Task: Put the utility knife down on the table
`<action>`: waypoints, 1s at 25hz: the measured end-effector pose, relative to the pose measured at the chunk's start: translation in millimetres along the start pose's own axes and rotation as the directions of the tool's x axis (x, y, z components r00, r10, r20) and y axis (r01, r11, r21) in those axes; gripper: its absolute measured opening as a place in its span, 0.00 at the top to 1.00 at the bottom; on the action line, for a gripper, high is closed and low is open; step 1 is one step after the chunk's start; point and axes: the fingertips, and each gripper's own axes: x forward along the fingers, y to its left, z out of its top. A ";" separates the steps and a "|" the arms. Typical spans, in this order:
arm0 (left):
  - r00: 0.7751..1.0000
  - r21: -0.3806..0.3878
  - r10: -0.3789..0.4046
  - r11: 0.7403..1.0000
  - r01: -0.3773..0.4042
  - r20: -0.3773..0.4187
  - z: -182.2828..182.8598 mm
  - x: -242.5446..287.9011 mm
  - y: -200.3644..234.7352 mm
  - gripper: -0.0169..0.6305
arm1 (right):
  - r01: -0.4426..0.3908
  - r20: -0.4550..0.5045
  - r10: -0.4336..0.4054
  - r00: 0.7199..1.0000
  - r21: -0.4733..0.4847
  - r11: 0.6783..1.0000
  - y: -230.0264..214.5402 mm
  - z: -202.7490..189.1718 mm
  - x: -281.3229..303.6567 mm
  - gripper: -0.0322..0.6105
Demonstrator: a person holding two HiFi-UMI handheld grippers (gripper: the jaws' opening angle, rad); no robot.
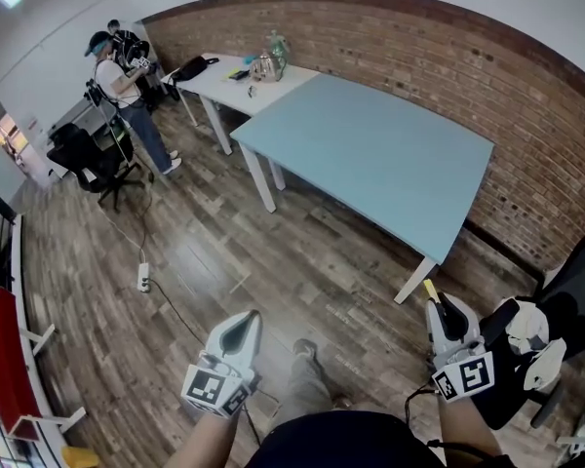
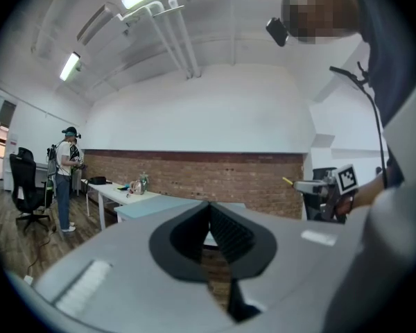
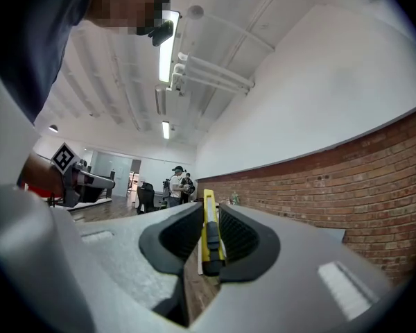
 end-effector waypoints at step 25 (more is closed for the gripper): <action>0.991 0.013 -0.130 0.991 0.130 -0.013 25.9 182.2 184.6 1.00 | 0.059 -0.036 -0.058 0.998 0.027 0.998 -22.1 -8.5 236.8 0.84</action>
